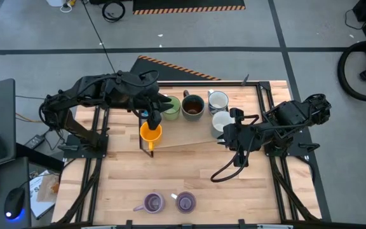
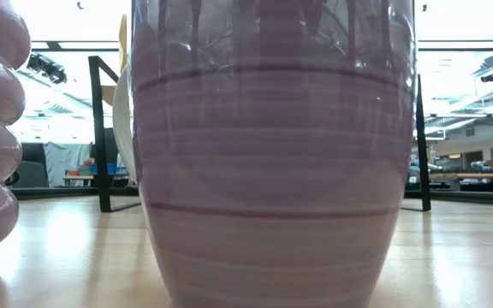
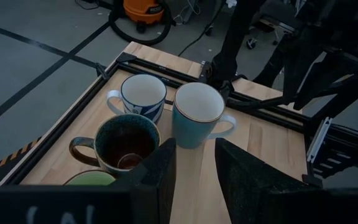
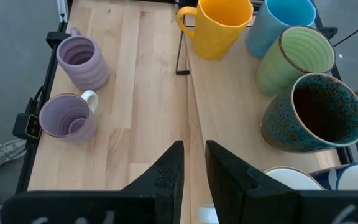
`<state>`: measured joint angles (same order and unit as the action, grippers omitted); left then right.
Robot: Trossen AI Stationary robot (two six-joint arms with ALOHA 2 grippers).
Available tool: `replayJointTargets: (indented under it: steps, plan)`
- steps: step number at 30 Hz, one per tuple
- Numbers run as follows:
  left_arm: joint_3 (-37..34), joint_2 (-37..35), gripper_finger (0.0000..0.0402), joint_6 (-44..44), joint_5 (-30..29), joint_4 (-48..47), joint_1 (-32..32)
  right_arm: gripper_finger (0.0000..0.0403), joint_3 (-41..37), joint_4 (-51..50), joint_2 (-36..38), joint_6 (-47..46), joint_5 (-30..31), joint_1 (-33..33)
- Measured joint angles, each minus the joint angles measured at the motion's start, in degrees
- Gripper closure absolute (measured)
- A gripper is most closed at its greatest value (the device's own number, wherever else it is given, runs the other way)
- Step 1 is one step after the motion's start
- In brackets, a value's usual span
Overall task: Place coffee mugs
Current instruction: Put the left purple white mug on the shelf
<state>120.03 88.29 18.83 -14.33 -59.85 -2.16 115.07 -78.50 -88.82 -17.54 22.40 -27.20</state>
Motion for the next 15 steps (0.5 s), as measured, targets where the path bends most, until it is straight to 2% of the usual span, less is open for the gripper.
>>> replayJointTargets:
  steps: [15]
  plan:
    - [0.0, 0.0, 0.0285, 0.0, 0.0, 0.0, 0.0, 0.033, 0.0, 0.0, 0.0, 1.2, 0.0, 0.0]
